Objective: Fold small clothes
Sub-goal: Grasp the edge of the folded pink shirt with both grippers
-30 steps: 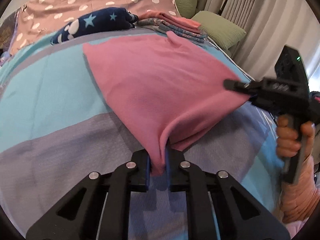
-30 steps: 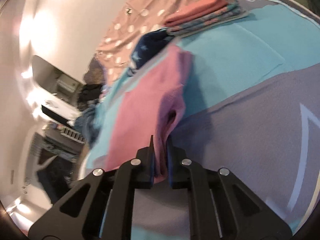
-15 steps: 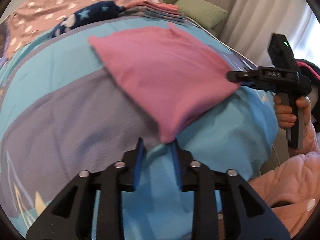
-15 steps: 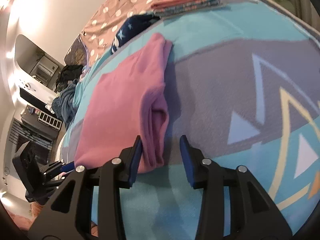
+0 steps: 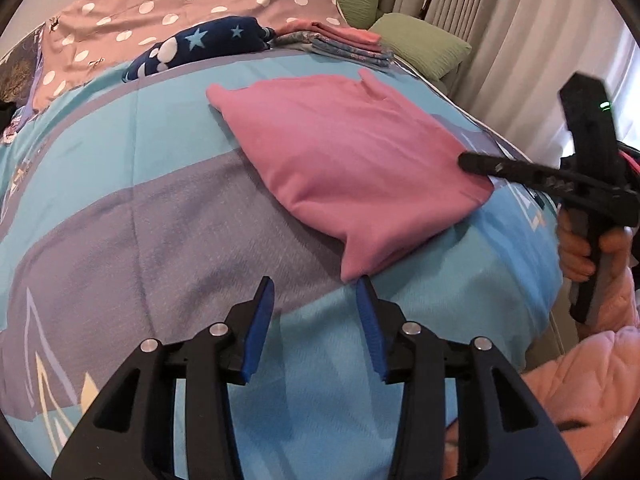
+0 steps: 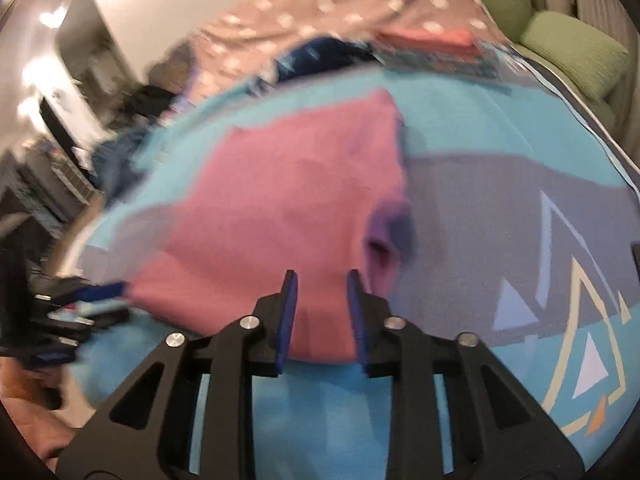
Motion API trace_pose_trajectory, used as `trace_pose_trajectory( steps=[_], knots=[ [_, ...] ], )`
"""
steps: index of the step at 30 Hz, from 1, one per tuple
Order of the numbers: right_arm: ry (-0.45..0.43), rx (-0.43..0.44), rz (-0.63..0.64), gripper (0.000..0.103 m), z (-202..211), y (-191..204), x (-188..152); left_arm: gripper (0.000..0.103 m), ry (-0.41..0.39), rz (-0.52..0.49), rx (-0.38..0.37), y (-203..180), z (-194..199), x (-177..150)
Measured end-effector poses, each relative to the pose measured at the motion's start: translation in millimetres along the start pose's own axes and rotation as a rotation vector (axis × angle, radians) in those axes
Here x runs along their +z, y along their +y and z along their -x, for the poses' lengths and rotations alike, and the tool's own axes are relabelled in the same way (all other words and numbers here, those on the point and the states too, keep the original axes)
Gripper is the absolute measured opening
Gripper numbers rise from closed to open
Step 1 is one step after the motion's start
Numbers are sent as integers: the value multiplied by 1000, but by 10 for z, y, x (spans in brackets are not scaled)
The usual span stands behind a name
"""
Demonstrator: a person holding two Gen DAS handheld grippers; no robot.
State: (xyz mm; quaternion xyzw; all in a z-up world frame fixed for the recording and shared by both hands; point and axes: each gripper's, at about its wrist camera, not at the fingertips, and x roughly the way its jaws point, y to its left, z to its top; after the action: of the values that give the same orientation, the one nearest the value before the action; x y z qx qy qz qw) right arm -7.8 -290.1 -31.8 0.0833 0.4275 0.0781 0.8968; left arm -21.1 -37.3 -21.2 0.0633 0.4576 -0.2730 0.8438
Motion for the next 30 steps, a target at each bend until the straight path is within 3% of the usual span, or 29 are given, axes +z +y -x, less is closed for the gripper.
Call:
trace_pose_trajectory(
  steps=[2, 4, 6, 9, 10, 13, 15, 19, 24, 30],
  knots=[
    [2, -65, -3, 21, -76, -61, -46, 43, 6, 20, 41, 70, 10, -20],
    [-20, -90, -7, 40, -29, -109, -22, 43, 20, 39, 96, 134, -10, -38],
    [-46, -69, -19, 42, 55, -182, 26, 43, 20, 58, 112, 203, -4, -19],
    [-85, -2, -74, 53, 184, -356, 146, 46, -49, 81, 41, 244, 115, 111],
    [-95, 41, -105, 57, 208, -445, 221, 57, -75, 86, 20, 248, 136, 153],
    [-87, 133, -144, 67, 209, -564, 385, 68, -147, 118, -88, 251, 96, 371],
    [-66, 150, -168, 68, 114, -650, 519, 68, -139, 164, -127, 320, -100, 539],
    [-6, 199, -162, 69, -72, -701, 644, 68, -71, 228, -122, 468, -511, 765],
    [92, 284, -134, 69, -407, -722, 774, 68, -37, 195, -181, 527, -844, 948],
    [133, 410, -148, 67, -731, -815, 982, 69, -17, 223, -239, 612, -1109, 1081]
  ],
)
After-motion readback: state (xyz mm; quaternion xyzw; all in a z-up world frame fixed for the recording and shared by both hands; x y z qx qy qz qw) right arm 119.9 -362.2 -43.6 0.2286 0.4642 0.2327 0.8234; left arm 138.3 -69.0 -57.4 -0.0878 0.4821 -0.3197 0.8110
